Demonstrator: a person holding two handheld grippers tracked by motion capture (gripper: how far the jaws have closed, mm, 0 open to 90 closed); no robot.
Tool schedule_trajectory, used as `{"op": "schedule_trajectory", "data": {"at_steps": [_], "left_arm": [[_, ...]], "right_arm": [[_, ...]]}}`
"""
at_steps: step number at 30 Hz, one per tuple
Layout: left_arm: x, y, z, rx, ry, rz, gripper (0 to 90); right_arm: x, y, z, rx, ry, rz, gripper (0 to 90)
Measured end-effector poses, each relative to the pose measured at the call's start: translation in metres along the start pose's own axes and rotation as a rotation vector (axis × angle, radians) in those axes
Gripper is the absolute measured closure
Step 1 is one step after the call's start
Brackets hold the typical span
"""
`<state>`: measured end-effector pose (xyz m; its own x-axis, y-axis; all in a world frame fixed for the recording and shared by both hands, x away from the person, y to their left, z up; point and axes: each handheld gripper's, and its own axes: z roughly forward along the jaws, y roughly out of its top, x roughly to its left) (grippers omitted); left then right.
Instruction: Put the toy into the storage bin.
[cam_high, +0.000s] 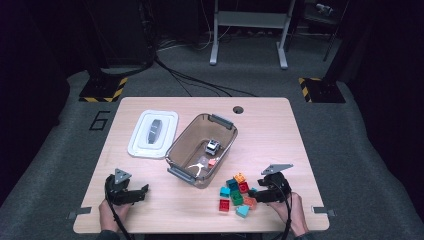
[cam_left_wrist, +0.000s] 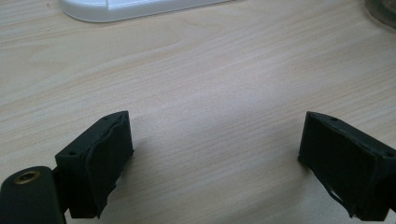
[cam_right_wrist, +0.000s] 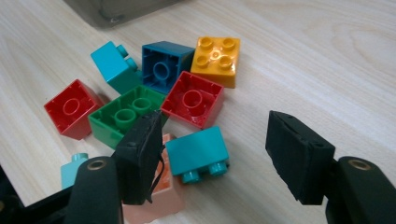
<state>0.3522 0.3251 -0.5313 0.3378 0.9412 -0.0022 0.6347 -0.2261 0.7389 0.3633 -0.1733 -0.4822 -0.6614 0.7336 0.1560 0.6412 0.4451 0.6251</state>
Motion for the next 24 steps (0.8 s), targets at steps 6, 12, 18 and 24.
{"op": "schedule_trajectory", "data": {"at_steps": [6, 12, 18, 24], "left_arm": [[-0.0003, -0.0001, 0.0000, -0.002, 0.003, -0.002, 9.5], [-0.0003, -0.0002, 0.0000, -0.002, 0.003, -0.002, 9.5], [-0.0003, -0.0002, 0.0001, -0.002, 0.003, -0.003, 9.5], [-0.0003, 0.0001, -0.0001, 0.002, 0.003, -0.002, 9.4]], "right_arm": [[-0.0009, 0.0010, 0.0043, 0.061, 0.004, -0.010, 52.3], [-0.0045, 0.0001, 0.0050, 0.078, -0.005, 0.010, 57.0], [-0.0059, 0.0008, 0.0065, 0.092, -0.025, 0.018, 56.2], [-0.0089, 0.0007, 0.0069, 0.078, -0.051, 0.027, 58.8]]}}
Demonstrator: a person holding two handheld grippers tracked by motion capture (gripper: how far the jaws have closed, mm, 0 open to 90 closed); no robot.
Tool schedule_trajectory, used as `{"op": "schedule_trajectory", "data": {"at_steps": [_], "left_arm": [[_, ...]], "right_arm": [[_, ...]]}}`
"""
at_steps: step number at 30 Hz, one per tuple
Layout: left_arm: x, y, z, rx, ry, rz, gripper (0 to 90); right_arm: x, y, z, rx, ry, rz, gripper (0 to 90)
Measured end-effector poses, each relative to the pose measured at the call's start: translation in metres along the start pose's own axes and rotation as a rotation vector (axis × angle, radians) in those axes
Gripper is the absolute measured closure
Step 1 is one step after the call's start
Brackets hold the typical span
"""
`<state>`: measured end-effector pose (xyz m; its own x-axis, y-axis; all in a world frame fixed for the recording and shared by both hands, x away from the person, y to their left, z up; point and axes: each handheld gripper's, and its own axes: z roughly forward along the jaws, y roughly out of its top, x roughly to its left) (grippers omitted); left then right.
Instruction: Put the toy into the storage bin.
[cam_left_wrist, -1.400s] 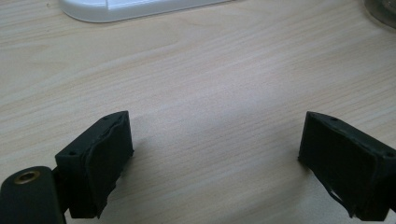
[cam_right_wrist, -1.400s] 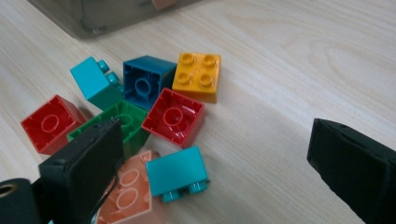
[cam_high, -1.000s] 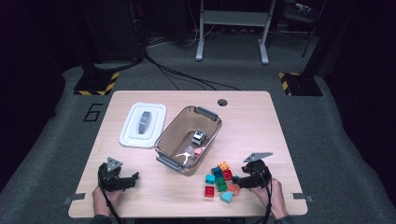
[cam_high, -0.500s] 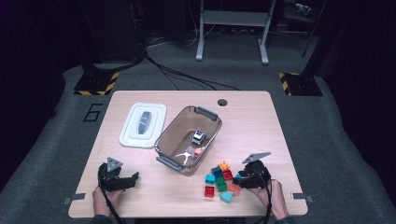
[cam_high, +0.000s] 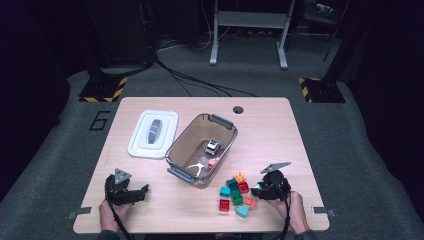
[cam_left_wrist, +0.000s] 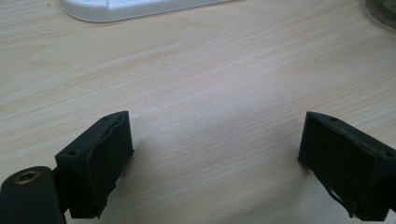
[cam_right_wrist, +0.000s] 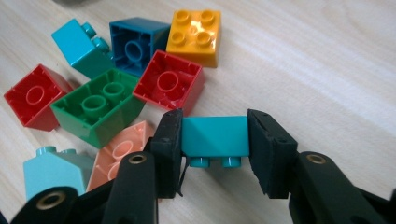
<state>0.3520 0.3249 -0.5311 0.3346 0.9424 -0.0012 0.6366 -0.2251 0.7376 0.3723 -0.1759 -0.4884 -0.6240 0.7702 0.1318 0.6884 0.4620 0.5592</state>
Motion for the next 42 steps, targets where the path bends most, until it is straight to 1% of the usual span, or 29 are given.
{"op": "schedule_trajectory", "data": {"at_steps": [2, 3, 6, 7, 8, 10, 11, 14, 16, 17, 21, 23, 27, 31, 32, 33, 34, 35, 37, 39, 41, 42], "left_arm": [[0.000, 0.000, 0.000, 0.002, 0.000, 0.001, 9.4], [0.000, 0.000, 0.000, 0.002, 0.000, 0.001, 9.4], [0.000, 0.000, 0.000, 0.003, -0.001, 0.002, 9.4], [0.000, 0.000, 0.000, 0.002, -0.001, 0.001, 9.4], [0.000, 0.000, 0.000, 0.003, -0.001, 0.002, 9.4], [0.000, 0.000, 0.000, 0.003, -0.001, 0.002, 9.4], [0.000, 0.000, 0.000, 0.003, -0.001, 0.001, 9.5], [0.000, 0.000, 0.000, 0.003, -0.002, 0.002, 9.5], [0.000, 0.000, 0.000, 0.003, -0.002, 0.002, 9.5], [0.000, 0.000, 0.000, 0.002, -0.002, 0.003, 9.5], [0.000, 0.000, 0.000, 0.003, -0.003, 0.003, 9.5], [0.000, 0.000, 0.000, 0.003, -0.003, 0.004, 9.5], [0.000, 0.000, 0.000, 0.003, -0.003, 0.004, 9.5], [0.001, 0.001, 0.000, 0.004, -0.004, 0.008, 9.5], [0.000, 0.001, 0.000, 0.003, -0.004, 0.007, 9.4], [0.000, 0.001, 0.000, 0.003, -0.004, 0.007, 9.5], [0.000, 0.001, 0.001, 0.003, -0.004, 0.006, 9.5], [0.000, 0.001, 0.001, -0.004, -0.003, 0.005, 9.4], [0.000, 0.001, 0.001, -0.004, -0.005, 0.005, 9.5], [0.001, 0.002, 0.001, 0.007, -0.008, 0.008, 9.5], [0.001, 0.002, 0.001, 0.010, -0.009, 0.008, 9.5], [0.001, 0.002, 0.001, 0.007, -0.009, 0.009, 9.5]], "right_arm": [[-0.001, 0.001, -0.002, -0.006, -0.009, -0.005, 59.1], [-0.001, 0.000, -0.002, -0.005, -0.013, -0.002, 59.1], [-0.004, 0.000, -0.002, -0.017, 0.001, 0.021, 59.0], [-0.004, 0.000, -0.002, -0.018, -0.004, 0.018, 59.0], [-0.002, 0.000, -0.002, -0.012, -0.011, 0.025, 58.8], [0.000, 0.000, -0.001, -0.009, -0.023, 0.004, 57.6], [0.002, 0.000, 0.001, 0.000, -0.033, 0.004, 56.8], [0.005, 0.000, 0.005, 0.015, -0.065, -0.014, 56.9], [0.005, 0.000, 0.006, 0.015, -0.065, -0.012, 57.2], [0.006, 0.001, 0.007, 0.016, -0.073, -0.004, 57.4], [0.006, 0.002, 0.008, 0.035, -0.081, -0.011, 57.4], [0.008, 0.003, 0.009, 0.046, -0.096, -0.021, 57.5], [0.008, 0.002, 0.011, 0.053, -0.097, -0.021, 57.7], [0.009, 0.003, 0.010, 0.053, -0.120, -0.032, 58.9], [0.007, 0.003, 0.010, 0.039, -0.122, -0.031, 58.9], [0.007, 0.003, 0.010, 0.039, -0.122, -0.031, 58.9], [0.006, 0.003, 0.010, 0.028, -0.117, -0.021, 58.9], [0.002, 0.004, 0.007, 0.003, -0.104, -0.004, 58.9], [-0.001, 0.006, 0.005, -0.016, -0.101, 0.005, 58.9], [-0.003, 0.009, 0.002, -0.033, -0.104, 0.018, 58.9], [-0.006, 0.014, 0.001, -0.046, -0.102, 0.018, 58.9], [-0.006, 0.016, 0.000, -0.058, -0.111, 0.024, 58.9]]}}
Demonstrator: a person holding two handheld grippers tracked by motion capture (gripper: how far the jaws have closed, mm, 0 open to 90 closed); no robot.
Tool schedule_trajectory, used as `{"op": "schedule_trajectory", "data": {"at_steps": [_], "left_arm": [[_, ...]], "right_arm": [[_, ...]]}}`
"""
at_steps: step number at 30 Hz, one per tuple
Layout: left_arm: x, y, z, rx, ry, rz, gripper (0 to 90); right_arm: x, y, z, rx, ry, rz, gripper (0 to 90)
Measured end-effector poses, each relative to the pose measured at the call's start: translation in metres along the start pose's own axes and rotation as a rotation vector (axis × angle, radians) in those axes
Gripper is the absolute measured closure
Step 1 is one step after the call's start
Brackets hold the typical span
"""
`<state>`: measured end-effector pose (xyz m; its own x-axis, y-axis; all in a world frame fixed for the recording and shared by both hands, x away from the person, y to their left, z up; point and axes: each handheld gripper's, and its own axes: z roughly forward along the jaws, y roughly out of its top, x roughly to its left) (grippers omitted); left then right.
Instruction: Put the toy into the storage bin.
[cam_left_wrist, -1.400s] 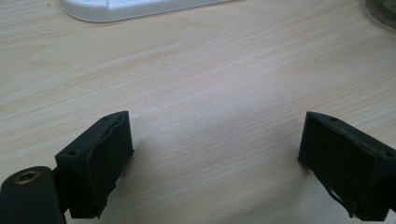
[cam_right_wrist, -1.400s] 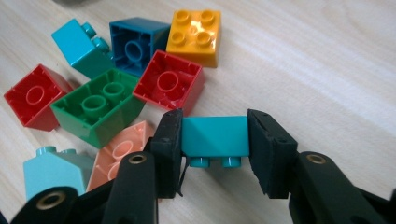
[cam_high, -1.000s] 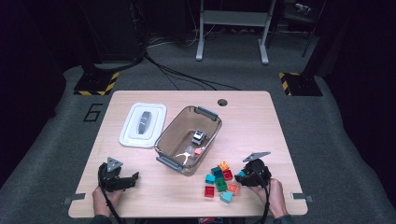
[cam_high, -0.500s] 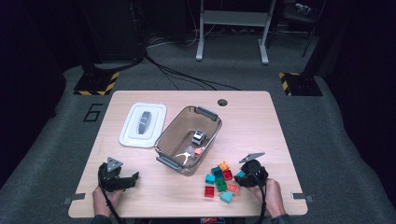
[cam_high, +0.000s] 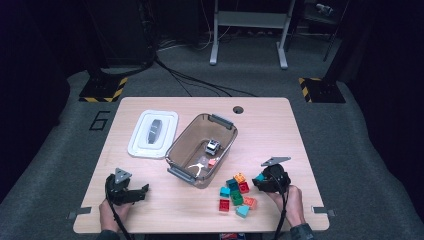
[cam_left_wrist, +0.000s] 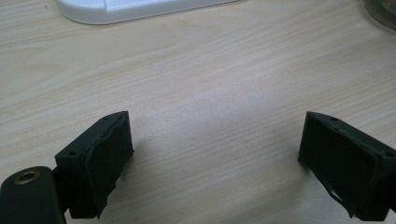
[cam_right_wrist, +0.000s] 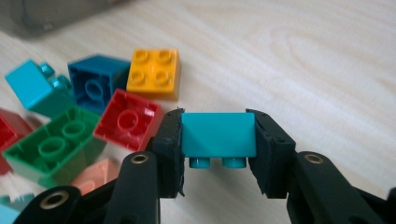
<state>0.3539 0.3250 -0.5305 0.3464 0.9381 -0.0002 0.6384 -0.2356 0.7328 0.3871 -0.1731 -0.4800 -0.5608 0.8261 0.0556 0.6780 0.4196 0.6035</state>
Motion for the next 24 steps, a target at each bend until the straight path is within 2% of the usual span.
{"op": "schedule_trajectory", "data": {"at_steps": [1, 5, 8, 10, 16, 23, 24], "left_arm": [[0.000, 0.000, 0.000, 0.000, -0.001, 0.000, 9.5], [0.000, 0.000, 0.000, -0.002, 0.000, 0.002, 9.5], [0.000, 0.000, 0.000, -0.001, -0.001, 0.003, 9.6], [0.000, 0.000, 0.000, 0.000, -0.001, 0.002, 9.6], [0.000, 0.000, 0.000, 0.000, -0.001, 0.004, 9.9], [-0.001, 0.000, 0.000, -0.001, -0.003, 0.003, 10.6], [-0.001, 0.000, -0.001, 0.001, -0.004, 0.004, 10.6]], "right_arm": [[-0.001, 0.003, -0.001, -0.001, 0.015, -0.003, 58.9], [-0.002, 0.016, -0.004, -0.042, 0.019, 0.009, 58.9], [-0.003, 0.027, -0.005, -0.076, 0.041, 0.003, 58.8], [-0.002, 0.033, -0.006, -0.094, 0.040, -0.004, 58.8], [0.000, 0.056, -0.014, -0.124, 0.050, -0.024, 58.8], [0.004, 0.074, -0.024, -0.142, 0.051, -0.068, 58.9], [0.004, 0.077, -0.026, -0.144, 0.054, -0.062, 58.9]]}}
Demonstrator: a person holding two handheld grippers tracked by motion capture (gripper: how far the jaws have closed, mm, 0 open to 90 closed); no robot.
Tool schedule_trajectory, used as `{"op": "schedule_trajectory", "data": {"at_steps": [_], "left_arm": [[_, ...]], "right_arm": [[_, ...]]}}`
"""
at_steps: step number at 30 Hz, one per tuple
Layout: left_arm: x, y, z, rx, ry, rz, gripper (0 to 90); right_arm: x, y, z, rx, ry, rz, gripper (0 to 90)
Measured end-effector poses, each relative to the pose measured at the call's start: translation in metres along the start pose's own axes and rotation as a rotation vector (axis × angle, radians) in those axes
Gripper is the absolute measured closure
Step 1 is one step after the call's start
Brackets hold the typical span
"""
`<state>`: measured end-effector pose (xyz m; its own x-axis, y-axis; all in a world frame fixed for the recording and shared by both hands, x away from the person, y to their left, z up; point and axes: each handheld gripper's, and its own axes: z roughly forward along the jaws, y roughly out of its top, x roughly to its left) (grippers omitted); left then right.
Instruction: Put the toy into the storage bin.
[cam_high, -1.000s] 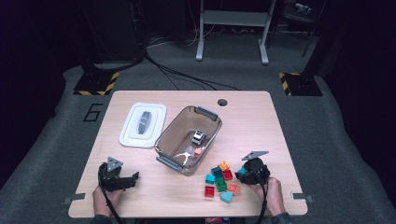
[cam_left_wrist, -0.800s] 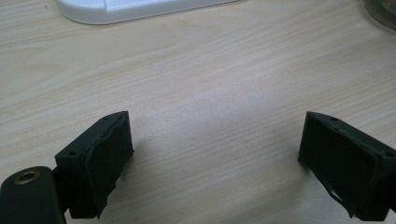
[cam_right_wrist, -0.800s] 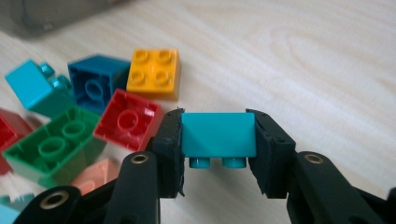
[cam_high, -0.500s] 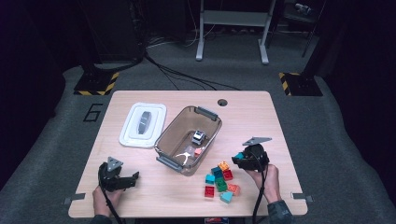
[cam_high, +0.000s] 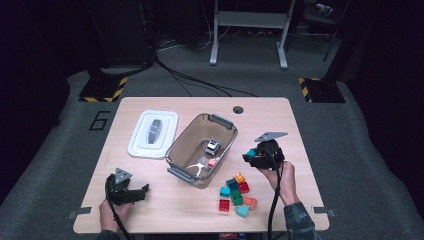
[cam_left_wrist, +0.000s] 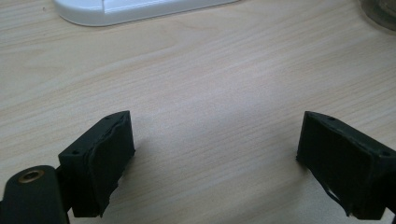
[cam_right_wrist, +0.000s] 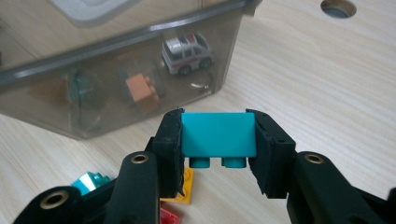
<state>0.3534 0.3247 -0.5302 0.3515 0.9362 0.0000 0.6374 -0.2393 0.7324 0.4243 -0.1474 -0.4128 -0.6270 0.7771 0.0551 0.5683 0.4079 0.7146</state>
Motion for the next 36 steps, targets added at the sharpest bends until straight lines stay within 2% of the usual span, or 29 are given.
{"op": "schedule_trajectory", "data": {"at_steps": [12, 21, 27, 36], "left_arm": [[0.000, 0.000, 0.000, 0.000, 0.000, 0.000, 10.6], [0.000, 0.000, 0.000, -0.006, -0.001, -0.002, 10.6], [0.000, 0.000, 0.000, -0.005, 0.000, -0.001, 10.7], [0.000, 0.000, 0.000, 0.000, 0.000, 0.000, 10.6]], "right_arm": [[0.001, 0.034, -0.011, -0.059, -0.008, -0.010, 58.9], [0.002, 0.058, -0.016, -0.089, -0.022, -0.036, 58.9], [0.003, 0.074, -0.009, -0.083, -0.030, -0.061, 58.9], [0.010, 0.093, 0.011, -0.056, -0.013, -0.098, 58.8]]}}
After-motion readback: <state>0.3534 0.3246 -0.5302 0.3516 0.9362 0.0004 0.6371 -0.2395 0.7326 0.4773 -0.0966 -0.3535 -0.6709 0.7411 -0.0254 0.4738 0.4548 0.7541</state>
